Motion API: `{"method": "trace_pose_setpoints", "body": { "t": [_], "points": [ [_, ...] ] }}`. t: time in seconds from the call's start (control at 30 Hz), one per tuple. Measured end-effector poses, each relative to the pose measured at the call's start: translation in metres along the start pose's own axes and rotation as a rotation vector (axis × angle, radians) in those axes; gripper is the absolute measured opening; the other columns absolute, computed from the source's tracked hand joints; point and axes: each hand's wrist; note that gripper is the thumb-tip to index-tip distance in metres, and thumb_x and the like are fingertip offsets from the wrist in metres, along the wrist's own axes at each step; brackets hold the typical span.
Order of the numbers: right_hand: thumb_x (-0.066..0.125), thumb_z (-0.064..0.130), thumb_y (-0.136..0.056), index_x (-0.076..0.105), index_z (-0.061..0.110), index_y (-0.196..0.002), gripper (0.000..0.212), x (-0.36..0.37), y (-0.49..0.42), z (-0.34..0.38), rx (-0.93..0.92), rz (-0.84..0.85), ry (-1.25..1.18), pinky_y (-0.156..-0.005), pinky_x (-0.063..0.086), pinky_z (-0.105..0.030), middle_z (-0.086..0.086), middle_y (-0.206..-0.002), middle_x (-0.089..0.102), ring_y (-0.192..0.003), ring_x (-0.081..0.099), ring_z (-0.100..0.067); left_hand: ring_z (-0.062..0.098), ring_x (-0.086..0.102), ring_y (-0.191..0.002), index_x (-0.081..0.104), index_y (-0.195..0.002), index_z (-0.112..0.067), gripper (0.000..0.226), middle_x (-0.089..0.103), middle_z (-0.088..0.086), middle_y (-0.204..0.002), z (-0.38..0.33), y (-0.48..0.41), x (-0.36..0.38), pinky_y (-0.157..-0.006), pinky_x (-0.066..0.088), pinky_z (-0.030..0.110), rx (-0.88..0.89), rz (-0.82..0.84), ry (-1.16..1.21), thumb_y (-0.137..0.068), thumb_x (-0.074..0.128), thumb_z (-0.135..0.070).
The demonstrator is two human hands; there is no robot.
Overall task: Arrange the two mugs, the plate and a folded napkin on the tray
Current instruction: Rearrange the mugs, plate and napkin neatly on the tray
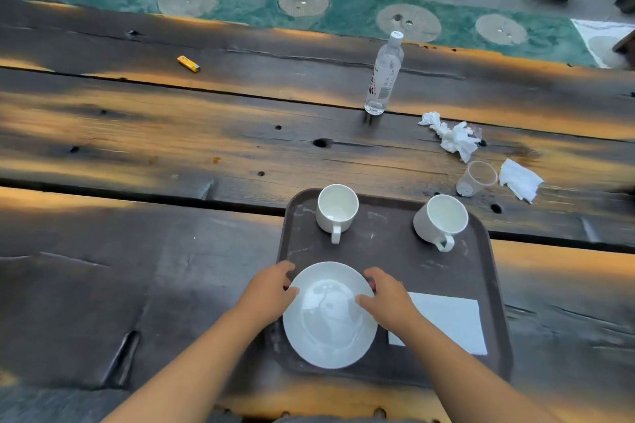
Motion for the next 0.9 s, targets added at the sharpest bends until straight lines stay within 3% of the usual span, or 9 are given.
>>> {"method": "trace_pose_setpoints", "body": {
  "t": [0.13,0.3,0.5,0.73,0.9],
  "points": [
    [0.067,0.021,-0.086,0.057,0.019,-0.120,0.036,0.005,0.003,-0.004,0.015,-0.036,-0.044,-0.083,0.054,-0.034,-0.001,-0.112,0.062,-0.098,0.060,-0.020,0.024,0.062,-0.096,0.054,-0.127,-0.023,0.034,0.068,0.001,-0.103,-0.002,0.005,0.002,-0.085,0.056,0.041,0.032,0.031,-0.105,-0.094,0.055,-0.026],
    [0.064,0.019,-0.086,0.057,0.022,-0.113,0.028,0.011,0.010,-0.014,0.023,-0.065,-0.024,-0.069,0.046,-0.025,0.004,-0.105,0.062,-0.091,0.060,-0.014,0.028,0.064,-0.093,0.056,-0.120,-0.016,0.028,0.069,0.004,-0.097,0.002,0.019,0.010,-0.081,0.057,0.041,-0.016,-0.010,-0.105,-0.093,0.056,-0.020],
    [0.064,0.018,-0.089,0.053,0.029,-0.109,0.026,0.019,0.018,-0.025,0.049,-0.069,-0.046,-0.062,0.042,-0.017,0.018,-0.092,0.058,-0.083,0.057,-0.003,0.018,0.071,-0.073,0.062,-0.118,-0.019,0.029,0.071,0.001,-0.074,0.013,0.044,0.025,-0.072,0.062,0.042,-0.113,-0.005,0.102,-0.090,0.062,-0.011],
    [0.063,0.016,-0.090,0.056,0.023,-0.099,0.012,0.025,0.018,-0.029,0.124,-0.115,-0.040,-0.059,0.044,-0.022,0.007,-0.084,0.063,-0.075,0.059,-0.009,0.005,0.066,-0.049,0.066,-0.107,-0.017,0.017,0.069,-0.001,-0.060,0.014,0.040,0.025,-0.064,0.062,0.035,-0.145,-0.047,0.181,-0.091,0.065,-0.012],
    [0.057,0.010,-0.091,0.051,0.022,-0.091,0.013,0.029,0.016,-0.027,0.119,-0.112,0.037,-0.056,0.041,-0.024,0.006,-0.081,0.061,-0.071,0.056,-0.012,0.026,0.069,-0.072,0.057,-0.094,-0.014,0.008,0.069,0.005,-0.080,0.006,0.033,0.024,-0.069,0.060,0.044,-0.128,-0.045,0.048,-0.090,0.064,-0.017]
  ]
}}
Point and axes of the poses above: each hand's wrist, its own y-axis away from the middle knuckle, its own x-axis out of the palm, z = x × y
